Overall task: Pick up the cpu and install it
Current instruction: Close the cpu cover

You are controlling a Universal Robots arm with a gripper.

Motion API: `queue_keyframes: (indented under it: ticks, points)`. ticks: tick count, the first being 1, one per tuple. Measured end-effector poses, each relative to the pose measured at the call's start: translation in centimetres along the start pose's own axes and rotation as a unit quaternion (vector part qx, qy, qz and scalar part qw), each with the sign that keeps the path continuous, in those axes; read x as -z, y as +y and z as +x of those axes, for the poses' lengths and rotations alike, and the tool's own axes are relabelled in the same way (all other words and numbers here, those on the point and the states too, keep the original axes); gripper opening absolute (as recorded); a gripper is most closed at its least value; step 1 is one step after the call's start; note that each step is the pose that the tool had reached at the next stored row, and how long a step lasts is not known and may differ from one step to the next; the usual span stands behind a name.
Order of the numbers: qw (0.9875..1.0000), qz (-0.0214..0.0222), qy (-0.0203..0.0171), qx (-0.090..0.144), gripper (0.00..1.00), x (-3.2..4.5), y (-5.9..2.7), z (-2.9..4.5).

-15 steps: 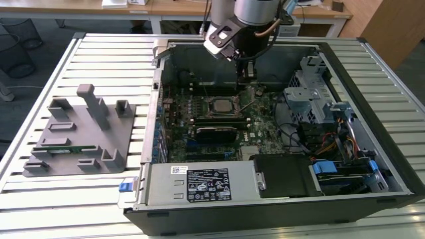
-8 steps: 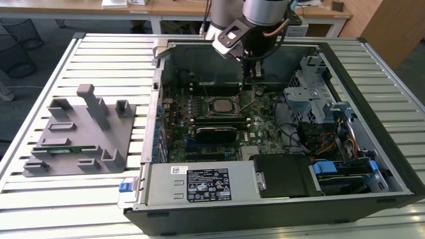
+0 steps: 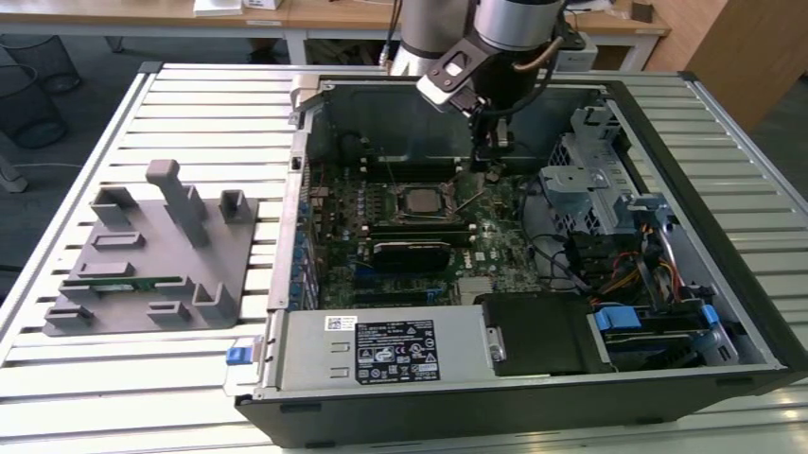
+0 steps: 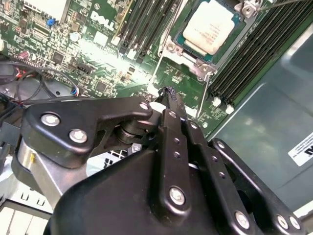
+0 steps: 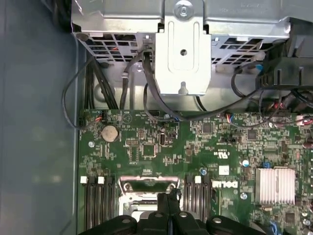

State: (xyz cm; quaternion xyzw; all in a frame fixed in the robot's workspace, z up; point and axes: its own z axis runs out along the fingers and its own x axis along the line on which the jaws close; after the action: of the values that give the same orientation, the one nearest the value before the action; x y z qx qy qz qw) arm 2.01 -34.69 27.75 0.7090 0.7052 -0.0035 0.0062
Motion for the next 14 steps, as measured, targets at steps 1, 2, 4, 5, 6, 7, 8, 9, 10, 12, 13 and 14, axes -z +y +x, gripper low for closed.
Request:
queue_keyframes:
  ticks: [1, 2, 4, 5, 6, 7, 8, 9, 10, 12, 13, 14]
  points:
    - [1.0, 0.0, 0.0, 0.0, 0.11, -0.11, 0.08, 0.05]
    - [1.0, 0.0, 0.0, 0.0, 0.11, -0.23, 0.15, 0.1]
    - [1.0, 0.0, 0.0, 0.0, 0.11, -0.43, 0.18, 0.15]
    - [1.0, 0.0001, -0.0001, 0.0, 0.11, -0.46, 0.18, 0.15]
    - [1.0, 0.0001, -0.0002, 0.0, 0.11, -0.46, 0.18, 0.15]
    - [1.0, 0.0, -0.0002, 0.0, 0.11, -0.45, 0.18, 0.15]
    - [1.0, 0.0, -0.0002, 0.0, 0.11, -0.46, 0.19, 0.15]
    - [1.0, 0.0, 0.0, 0.0, 0.11, -0.48, 0.23, 0.15]
    - [1.0, 0.0, -0.0001, 0.0, 0.11, -0.49, 0.31, 0.15]
    - [1.0, 0.0, 0.0, 0.0, 0.11, -0.53, 0.55, 0.18]
    - [1.0, 0.0, 0.0, 0.0, 0.11, -0.56, 0.69, 0.2]
    - [1.0, 0.0, 0.0, 0.0, 0.11, -0.58, 0.83, 0.23]
